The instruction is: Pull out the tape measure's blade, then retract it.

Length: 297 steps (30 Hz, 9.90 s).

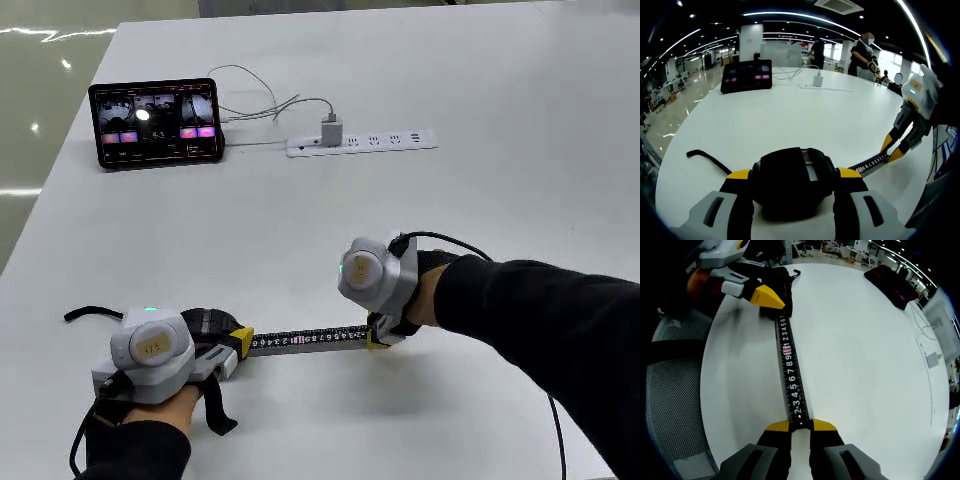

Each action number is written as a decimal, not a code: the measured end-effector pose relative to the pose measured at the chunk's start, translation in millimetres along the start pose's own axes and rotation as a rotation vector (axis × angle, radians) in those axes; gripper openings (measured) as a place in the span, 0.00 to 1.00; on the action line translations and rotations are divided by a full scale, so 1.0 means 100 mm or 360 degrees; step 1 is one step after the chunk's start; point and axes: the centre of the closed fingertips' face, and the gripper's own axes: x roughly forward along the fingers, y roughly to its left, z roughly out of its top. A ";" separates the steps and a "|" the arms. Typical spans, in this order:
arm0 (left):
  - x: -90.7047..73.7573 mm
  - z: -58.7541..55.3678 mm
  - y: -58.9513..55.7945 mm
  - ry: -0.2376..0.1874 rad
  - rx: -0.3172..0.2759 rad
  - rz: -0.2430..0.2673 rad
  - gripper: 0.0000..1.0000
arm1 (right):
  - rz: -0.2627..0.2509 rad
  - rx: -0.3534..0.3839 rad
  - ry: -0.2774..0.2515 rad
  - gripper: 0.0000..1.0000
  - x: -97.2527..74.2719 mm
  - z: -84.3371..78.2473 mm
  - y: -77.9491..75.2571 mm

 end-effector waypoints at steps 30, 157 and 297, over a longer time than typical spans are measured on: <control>0.00 0.00 0.00 0.0010 0.0001 -0.0005 0.59 | 0.0004 -0.0004 -0.0001 0.09 0.04 0.14 0.02; 0.00 0.00 -0.01 0.0002 -0.0007 -0.0020 0.59 | 0.0017 -0.0063 -0.0114 0.09 0.20 0.74 0.11; -0.01 0.01 0.01 -0.0006 -0.0067 -0.0096 0.58 | 0.0104 -0.0049 -0.0468 0.10 0.32 1.26 0.20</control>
